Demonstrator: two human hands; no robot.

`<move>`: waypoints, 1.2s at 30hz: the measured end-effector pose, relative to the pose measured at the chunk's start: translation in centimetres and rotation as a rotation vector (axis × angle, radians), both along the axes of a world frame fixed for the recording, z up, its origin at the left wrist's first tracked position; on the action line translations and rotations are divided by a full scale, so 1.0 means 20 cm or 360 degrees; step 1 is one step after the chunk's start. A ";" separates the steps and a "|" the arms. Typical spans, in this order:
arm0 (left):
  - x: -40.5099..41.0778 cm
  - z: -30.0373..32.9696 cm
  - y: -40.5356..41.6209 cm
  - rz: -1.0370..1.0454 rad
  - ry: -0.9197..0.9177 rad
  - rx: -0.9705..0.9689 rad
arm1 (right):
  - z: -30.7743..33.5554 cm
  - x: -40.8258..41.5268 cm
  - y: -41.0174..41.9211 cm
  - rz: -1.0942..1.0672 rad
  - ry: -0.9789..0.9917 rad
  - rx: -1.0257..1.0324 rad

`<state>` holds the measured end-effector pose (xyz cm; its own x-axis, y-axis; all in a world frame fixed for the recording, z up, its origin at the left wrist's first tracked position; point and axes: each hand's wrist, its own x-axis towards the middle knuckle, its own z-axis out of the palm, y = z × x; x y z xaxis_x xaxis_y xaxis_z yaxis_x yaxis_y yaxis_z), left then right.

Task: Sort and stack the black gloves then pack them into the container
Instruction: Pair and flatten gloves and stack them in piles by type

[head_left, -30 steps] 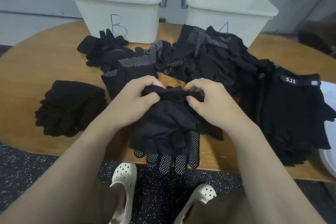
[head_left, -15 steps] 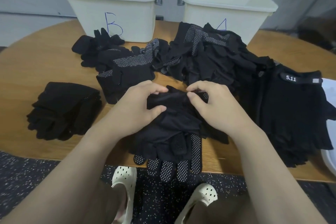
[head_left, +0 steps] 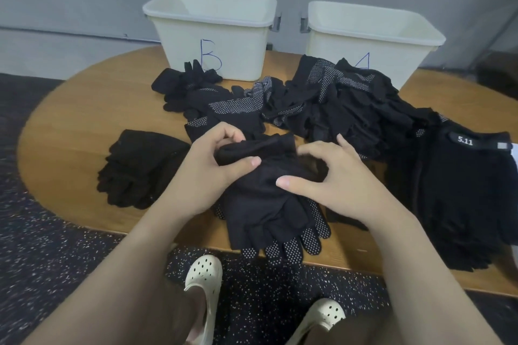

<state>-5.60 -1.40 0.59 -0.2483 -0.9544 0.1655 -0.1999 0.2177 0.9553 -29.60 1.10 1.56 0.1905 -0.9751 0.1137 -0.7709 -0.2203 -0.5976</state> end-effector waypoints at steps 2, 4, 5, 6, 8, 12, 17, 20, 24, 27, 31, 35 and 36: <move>0.02 -0.02 0.01 0.0054 -0.0048 -0.0055 | -0.02 0.04 0.00 0.0013 0.0001 -0.0041; 0.01 -0.06 0.01 0.0157 -0.0218 -0.0205 | -0.04 0.06 -0.01 -0.0045 -0.0014 -0.0072; 0.01 -0.07 0.02 0.0205 -0.0308 -0.0288 | -0.04 0.07 0.00 -0.0090 -0.0049 -0.0067; 0.00 -0.09 0.02 0.0238 -0.0369 -0.0349 | -0.05 0.07 0.00 -0.0125 -0.0097 -0.0053; -0.02 -0.11 0.01 0.0250 -0.0383 -0.0377 | -0.06 0.07 0.00 -0.0156 -0.0189 -0.0015; -0.08 -0.11 -0.02 0.0184 -0.0400 -0.0371 | -0.08 0.05 -0.01 -0.0275 -0.0234 0.0078; -0.17 -0.10 -0.04 0.0114 -0.0430 -0.0299 | -0.10 -0.04 -0.02 -0.0420 -0.0179 0.0127; -0.20 -0.09 -0.06 0.0082 -0.0390 -0.0229 | -0.07 -0.06 0.01 -0.0446 -0.0248 0.0105; -0.18 -0.06 -0.06 0.0044 -0.0190 -0.0103 | -0.01 -0.06 0.04 -0.0392 -0.0465 0.0055; -0.15 -0.02 -0.05 -0.0011 0.0051 0.0015 | 0.02 -0.05 0.06 -0.0282 -0.0597 -0.0050; -0.12 -0.01 -0.04 -0.0114 0.0397 0.0309 | 0.06 -0.03 0.08 -0.0212 -0.0872 -0.0140; -0.11 -0.02 -0.02 -0.0304 0.0453 0.0351 | 0.07 -0.02 0.08 -0.0137 -0.0987 -0.0149; -0.12 -0.02 -0.01 -0.0341 0.0417 0.0340 | 0.07 -0.01 0.07 -0.0134 -0.1012 -0.0145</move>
<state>-7.92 -1.51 0.26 -0.4213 -0.9054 0.0530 0.0847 0.0189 0.9962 -29.78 2.56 2.96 -0.0182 -0.9649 0.2619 -0.2895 -0.2456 -0.9251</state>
